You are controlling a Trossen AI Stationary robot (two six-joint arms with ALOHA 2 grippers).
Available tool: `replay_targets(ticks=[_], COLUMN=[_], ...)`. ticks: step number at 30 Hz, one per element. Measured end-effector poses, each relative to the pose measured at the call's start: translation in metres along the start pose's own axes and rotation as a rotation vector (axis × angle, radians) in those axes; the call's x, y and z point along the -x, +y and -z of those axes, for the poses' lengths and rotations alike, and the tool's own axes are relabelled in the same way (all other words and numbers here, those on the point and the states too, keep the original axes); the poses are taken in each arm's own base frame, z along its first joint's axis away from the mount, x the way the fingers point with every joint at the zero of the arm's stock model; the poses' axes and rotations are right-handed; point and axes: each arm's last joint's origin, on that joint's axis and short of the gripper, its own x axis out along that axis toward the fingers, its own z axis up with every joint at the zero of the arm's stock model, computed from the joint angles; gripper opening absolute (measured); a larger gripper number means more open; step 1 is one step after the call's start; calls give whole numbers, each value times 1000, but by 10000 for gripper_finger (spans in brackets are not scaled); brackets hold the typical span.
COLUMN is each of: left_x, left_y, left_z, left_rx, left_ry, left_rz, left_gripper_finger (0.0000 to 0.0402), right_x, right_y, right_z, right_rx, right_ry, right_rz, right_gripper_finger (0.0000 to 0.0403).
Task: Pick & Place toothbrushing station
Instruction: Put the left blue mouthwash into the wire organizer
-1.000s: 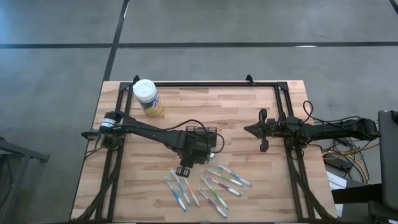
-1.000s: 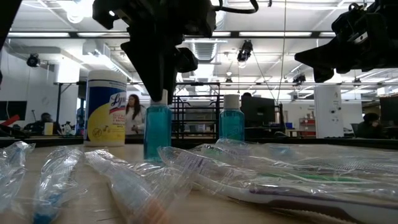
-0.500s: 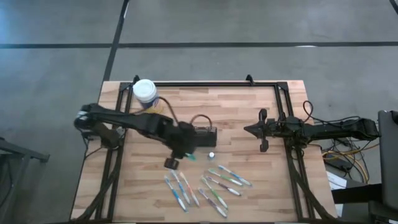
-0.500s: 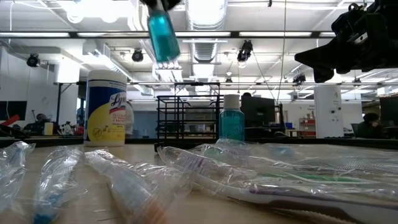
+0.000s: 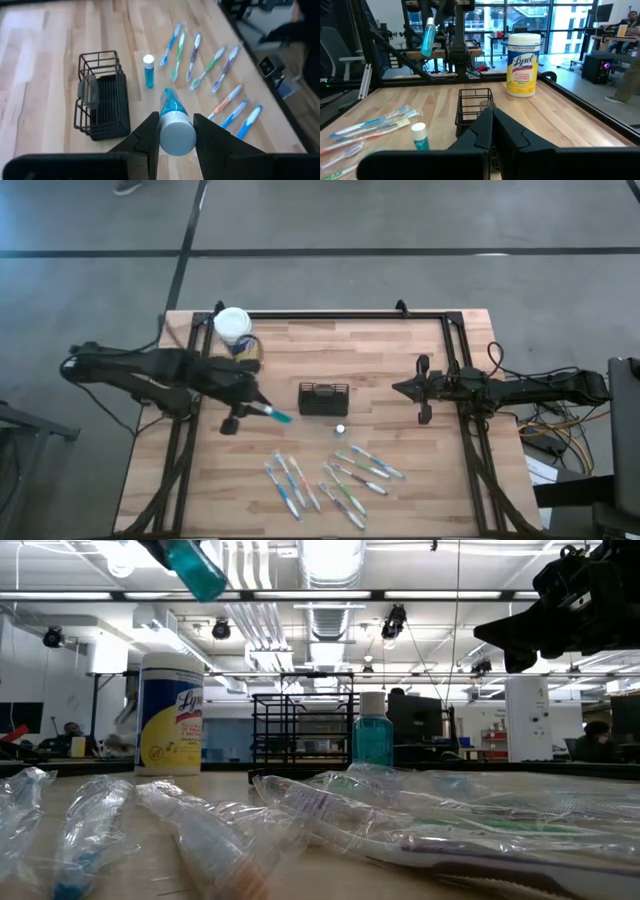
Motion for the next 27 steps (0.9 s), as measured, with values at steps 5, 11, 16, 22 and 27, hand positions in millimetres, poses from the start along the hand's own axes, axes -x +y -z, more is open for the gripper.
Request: replay_targets(ticks=[5,11,16,22,27], left_x=[14,19,9,-7,-17], left_y=[-1,0,1,2,3], left_z=[31,64,94,122,137], left_rx=[26,49,71,70,77], left_ry=[-115,-272,-399,-469,-501], left_rz=[-10,-37,-30,-26,-23], left_gripper_finger=[98,98,98,98,98], right_x=[0,0,0,0,0], right_y=[0,0,0,0,0], right_z=[0,0,0,0,0], right_rx=[-3,-3,-2,3,2], right_ry=[0,0,-1,-1,-1], right_rz=[0,0,0,0,0], right_gripper_finger=[8,8,8,8,8])
